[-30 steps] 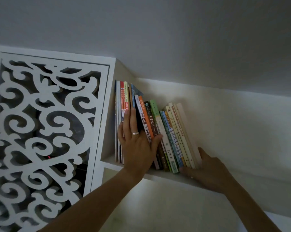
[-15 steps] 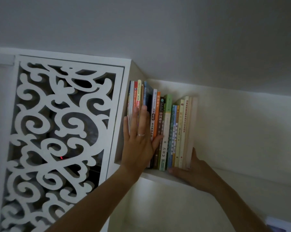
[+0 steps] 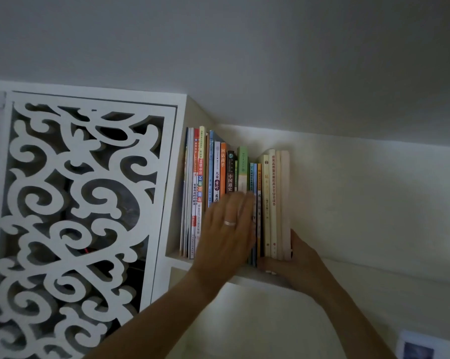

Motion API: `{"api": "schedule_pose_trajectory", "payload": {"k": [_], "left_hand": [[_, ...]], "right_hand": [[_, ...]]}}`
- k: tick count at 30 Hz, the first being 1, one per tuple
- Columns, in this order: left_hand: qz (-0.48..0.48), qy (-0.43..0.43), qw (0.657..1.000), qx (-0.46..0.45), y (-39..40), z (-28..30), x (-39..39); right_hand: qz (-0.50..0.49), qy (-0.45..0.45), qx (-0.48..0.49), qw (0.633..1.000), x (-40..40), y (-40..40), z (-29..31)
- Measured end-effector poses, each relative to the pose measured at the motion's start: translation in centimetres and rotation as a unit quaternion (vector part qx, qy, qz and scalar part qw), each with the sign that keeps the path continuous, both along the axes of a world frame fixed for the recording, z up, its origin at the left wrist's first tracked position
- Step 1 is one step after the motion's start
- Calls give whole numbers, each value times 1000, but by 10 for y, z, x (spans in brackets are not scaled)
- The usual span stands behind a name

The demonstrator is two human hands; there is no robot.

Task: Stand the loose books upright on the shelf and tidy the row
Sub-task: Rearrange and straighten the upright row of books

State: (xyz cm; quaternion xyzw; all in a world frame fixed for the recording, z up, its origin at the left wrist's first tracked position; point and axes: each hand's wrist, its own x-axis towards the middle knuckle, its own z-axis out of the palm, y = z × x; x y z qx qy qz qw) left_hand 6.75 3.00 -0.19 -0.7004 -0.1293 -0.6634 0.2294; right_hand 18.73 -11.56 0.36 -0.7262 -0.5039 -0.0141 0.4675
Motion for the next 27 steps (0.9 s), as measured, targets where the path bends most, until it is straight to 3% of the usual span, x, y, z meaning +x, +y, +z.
{"api": "schedule_pose_trajectory", "payload": {"k": [3, 6, 10, 18, 27], "left_hand": [[27, 57, 998, -28, -17, -6, 15], [59, 55, 993, -83, -21, -18, 29], [46, 48, 994, -86, -18, -16, 25], [-66, 10, 995, -75, -10, -14, 19], [-154, 21, 976, -154, -7, -12, 20]], "right_hand": [[-15, -8, 9, 1000, 2, -1, -2], [-11, -19, 12, 1000, 2, -3, -4], [29, -19, 23, 999, 3, -3, -4], [32, -21, 37, 999, -2, 2, -2], [65, 74, 23, 995, 8, -10, 2]]}}
